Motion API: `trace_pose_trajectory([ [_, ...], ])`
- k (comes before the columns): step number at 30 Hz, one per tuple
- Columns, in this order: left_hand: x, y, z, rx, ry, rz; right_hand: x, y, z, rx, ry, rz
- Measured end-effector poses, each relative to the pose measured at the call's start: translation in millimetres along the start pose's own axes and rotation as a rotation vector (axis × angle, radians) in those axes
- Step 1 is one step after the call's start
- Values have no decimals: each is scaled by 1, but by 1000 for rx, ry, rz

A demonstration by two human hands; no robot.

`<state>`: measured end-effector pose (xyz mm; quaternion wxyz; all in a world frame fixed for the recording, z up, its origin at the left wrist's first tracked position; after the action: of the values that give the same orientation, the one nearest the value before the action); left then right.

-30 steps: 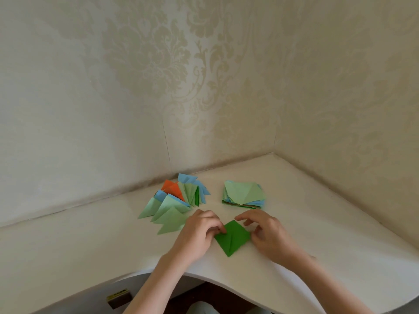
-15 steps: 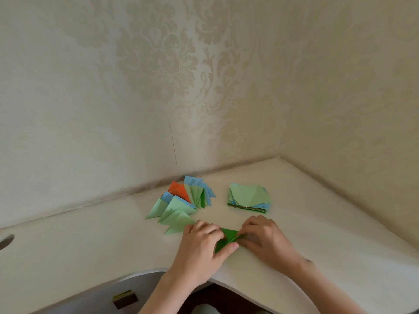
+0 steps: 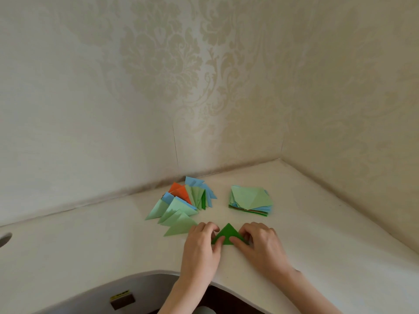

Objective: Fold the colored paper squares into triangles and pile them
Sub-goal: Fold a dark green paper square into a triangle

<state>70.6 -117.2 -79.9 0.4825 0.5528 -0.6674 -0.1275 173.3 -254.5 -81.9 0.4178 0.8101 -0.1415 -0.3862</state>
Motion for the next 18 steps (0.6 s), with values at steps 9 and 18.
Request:
trace_pose_trajectory([
  [9, -5, 0, -7, -43, 143, 120, -3, 1, -3, -78, -181, -83],
  [18, -15, 12, -7, -61, 189, 266, 2, 17, -5, -214, -293, -303],
])
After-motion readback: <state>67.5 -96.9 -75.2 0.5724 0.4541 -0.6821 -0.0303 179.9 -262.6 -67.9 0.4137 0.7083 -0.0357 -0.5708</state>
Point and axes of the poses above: each hand's wrist, its own z-axis away from the middle knuckle, its own y-axis out of the back of the hand, x = y × z, the point moved 1 cm from there along -z, towards the middle knuckle, and after that the axes turned 6 degrees about -y, right-handed, at the moved point
